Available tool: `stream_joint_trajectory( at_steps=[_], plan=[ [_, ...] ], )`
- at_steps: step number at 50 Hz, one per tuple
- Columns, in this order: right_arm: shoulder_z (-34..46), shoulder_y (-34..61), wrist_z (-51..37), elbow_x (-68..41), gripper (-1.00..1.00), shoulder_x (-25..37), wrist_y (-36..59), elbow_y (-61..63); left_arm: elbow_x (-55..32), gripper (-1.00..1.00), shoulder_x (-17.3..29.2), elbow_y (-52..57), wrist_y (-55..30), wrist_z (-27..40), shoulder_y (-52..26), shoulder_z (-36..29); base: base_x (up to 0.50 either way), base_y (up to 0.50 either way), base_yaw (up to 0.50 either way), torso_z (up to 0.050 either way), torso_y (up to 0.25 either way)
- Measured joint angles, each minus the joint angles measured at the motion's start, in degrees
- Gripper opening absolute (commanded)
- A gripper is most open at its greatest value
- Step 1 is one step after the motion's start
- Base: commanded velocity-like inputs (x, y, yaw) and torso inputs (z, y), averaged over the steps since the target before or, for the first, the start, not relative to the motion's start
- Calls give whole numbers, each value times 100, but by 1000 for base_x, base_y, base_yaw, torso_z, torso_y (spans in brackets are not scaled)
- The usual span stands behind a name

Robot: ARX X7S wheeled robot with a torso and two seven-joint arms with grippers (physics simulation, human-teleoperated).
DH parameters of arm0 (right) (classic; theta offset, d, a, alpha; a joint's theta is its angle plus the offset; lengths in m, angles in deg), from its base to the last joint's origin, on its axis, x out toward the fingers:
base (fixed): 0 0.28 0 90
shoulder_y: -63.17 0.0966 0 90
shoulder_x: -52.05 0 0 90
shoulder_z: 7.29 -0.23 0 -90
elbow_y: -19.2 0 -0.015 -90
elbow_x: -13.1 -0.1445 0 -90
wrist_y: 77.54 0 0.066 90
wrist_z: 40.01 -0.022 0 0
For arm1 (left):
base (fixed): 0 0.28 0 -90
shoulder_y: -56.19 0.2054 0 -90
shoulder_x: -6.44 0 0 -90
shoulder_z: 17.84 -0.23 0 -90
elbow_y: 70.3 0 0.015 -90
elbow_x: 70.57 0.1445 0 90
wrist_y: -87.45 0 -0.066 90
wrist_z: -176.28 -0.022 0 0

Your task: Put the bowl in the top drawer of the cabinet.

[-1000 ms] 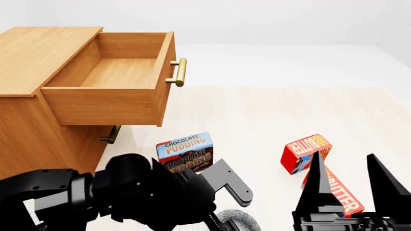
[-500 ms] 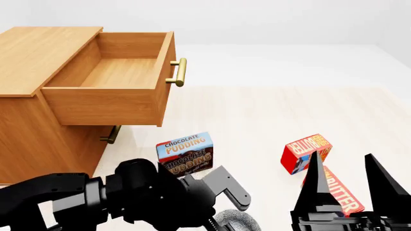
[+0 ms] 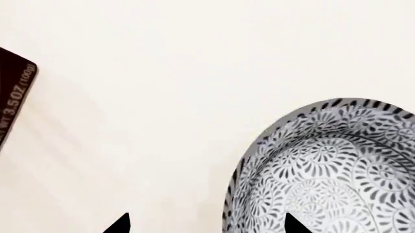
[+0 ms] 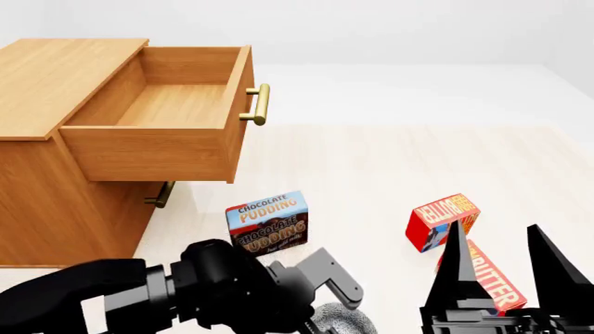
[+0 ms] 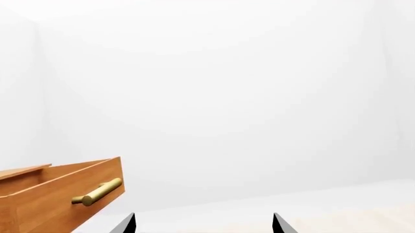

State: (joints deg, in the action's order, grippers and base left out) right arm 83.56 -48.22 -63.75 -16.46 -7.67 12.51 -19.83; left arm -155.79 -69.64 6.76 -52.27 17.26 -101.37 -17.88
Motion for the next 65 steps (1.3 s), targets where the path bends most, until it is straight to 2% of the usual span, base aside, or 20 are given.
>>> stream_joint_trajectory(
  at_steps=[28, 29, 39, 65],
  plan=[
    [29, 1, -51, -4, 100, 49, -18, 5, -131, 100, -191, -466, 214, -278, 25, -174, 0, 0, 0, 0, 0],
    [29, -1, -52, -4, 100, 50, -21, 4, -142, -100, -193, -475, 225, -282, 24, -180, 0, 0, 0, 0, 0],
    [38, -6, -65, 0, 100, 52, -42, -9, -90, -100, -261, -429, 416, -407, 184, -91, 0, 0, 0, 0, 0],
    [37, -37, -97, -13, 100, 77, -103, -22, -77, -100, -112, -41, 518, -123, 110, 56, 0, -1, -1, 0, 0]
  ],
)
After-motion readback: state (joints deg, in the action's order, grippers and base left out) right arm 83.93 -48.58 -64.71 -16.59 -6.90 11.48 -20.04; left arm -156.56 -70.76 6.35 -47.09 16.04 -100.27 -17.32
